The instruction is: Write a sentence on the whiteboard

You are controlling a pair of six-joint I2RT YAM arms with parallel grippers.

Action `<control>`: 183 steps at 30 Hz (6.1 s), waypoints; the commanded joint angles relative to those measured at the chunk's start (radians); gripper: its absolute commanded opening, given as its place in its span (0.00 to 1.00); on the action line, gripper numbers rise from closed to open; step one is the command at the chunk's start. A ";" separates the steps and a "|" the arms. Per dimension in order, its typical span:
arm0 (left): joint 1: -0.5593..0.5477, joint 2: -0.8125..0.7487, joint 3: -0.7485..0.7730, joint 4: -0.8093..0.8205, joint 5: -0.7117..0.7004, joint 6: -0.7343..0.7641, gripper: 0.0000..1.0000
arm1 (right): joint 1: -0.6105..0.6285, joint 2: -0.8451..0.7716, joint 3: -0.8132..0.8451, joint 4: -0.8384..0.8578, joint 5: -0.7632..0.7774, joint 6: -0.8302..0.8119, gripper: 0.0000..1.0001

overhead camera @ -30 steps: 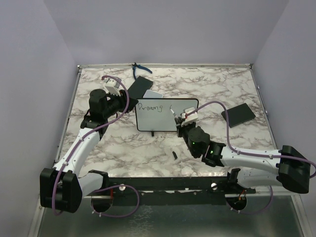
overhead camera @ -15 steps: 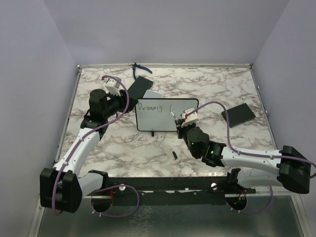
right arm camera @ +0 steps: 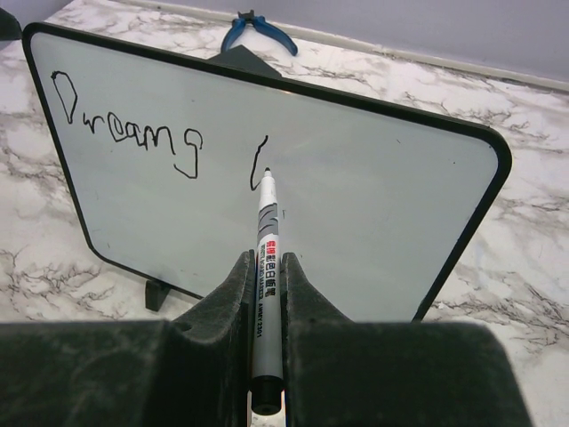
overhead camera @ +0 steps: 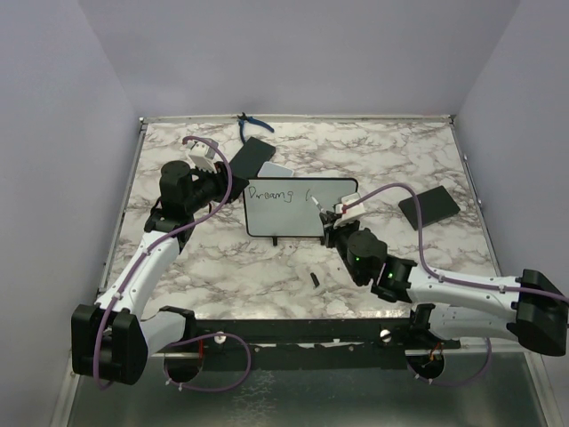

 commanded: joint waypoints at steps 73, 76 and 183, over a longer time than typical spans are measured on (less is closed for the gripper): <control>-0.004 -0.021 -0.012 0.015 0.015 -0.005 0.27 | -0.002 -0.074 -0.028 0.017 -0.099 -0.097 0.00; -0.005 -0.023 -0.013 0.014 0.013 -0.005 0.27 | -0.003 -0.092 -0.020 -0.036 -0.076 -0.073 0.00; -0.005 -0.031 -0.018 0.025 0.015 -0.007 0.27 | -0.067 -0.047 -0.037 -0.060 0.031 -0.012 0.00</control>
